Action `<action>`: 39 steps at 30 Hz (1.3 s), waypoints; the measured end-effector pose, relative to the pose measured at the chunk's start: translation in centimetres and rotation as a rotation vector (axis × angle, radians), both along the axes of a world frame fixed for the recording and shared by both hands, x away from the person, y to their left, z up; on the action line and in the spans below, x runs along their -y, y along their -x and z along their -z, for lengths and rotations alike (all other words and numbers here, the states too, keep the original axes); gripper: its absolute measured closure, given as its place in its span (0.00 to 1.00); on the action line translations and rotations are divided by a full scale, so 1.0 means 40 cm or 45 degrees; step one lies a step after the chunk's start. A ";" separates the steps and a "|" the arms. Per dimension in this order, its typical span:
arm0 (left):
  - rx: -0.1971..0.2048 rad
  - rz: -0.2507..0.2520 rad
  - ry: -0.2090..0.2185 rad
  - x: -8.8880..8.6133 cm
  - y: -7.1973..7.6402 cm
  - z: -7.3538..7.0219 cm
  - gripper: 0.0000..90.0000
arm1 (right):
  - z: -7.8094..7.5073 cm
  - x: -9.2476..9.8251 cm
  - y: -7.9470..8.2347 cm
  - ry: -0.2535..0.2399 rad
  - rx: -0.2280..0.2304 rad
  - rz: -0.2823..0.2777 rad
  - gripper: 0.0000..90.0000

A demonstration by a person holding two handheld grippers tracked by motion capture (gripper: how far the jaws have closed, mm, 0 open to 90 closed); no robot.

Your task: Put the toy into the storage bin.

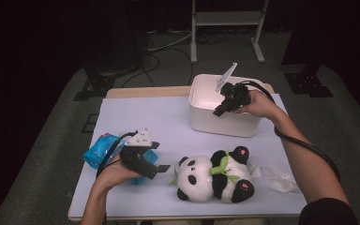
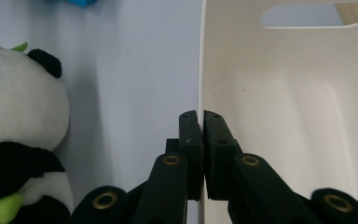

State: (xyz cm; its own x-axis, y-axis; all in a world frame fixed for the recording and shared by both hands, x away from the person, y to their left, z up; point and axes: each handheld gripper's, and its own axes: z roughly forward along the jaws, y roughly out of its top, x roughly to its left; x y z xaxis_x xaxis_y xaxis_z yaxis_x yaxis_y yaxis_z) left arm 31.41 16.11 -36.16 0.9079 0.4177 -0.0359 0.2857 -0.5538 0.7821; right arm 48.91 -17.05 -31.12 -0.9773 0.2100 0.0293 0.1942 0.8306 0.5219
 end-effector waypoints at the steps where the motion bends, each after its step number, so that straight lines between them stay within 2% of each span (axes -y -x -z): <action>1: 0.002 0.001 -0.002 0.001 0.000 0.000 0.11 | 0.001 -0.002 0.006 -0.002 0.001 -0.003 0.96; 13: 0.006 0.026 -0.015 0.016 0.004 -0.001 0.11 | 0.003 -0.018 0.078 -0.015 -0.008 -0.056 0.96; 39: 0.003 0.033 -0.019 0.023 0.008 0.001 0.11 | 0.004 -0.025 0.178 -0.018 -0.003 -0.132 0.96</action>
State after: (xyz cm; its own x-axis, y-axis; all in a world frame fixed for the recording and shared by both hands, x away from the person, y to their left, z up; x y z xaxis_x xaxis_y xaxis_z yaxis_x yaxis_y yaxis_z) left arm 31.08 15.19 -36.20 0.9184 0.3947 -0.0275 0.2693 -0.5727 0.7743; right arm 41.80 -16.05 -31.27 -0.9937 0.1072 0.0343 0.1088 0.8387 0.5336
